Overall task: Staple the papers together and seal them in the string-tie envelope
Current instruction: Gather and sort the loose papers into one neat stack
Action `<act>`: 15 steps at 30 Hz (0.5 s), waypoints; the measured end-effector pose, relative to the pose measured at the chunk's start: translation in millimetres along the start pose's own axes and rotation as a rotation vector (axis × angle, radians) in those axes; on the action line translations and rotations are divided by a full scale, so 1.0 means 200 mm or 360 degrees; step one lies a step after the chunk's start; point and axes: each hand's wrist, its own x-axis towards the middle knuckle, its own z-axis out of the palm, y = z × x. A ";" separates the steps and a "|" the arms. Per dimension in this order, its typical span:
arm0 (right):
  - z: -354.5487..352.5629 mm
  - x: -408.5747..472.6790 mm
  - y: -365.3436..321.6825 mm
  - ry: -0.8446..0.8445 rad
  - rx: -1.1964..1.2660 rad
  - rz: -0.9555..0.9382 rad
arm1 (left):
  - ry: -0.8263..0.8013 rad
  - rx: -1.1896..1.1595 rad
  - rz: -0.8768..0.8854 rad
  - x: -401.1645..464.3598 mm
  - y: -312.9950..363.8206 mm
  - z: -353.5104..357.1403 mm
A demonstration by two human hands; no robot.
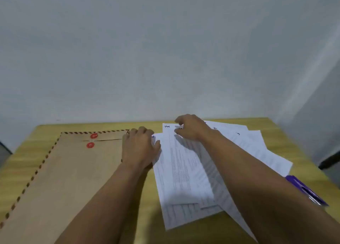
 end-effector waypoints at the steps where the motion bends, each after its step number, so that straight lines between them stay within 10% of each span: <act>1: 0.01 0.07 -0.01 -0.0015 -0.0040 -0.0004 | -0.0022 -0.0007 0.0051 0.05 0.01 0.02; 15: 0.11 0.33 0.00 -0.0116 -0.0088 0.0123 | 0.0110 -0.0163 0.0170 0.10 0.07 0.27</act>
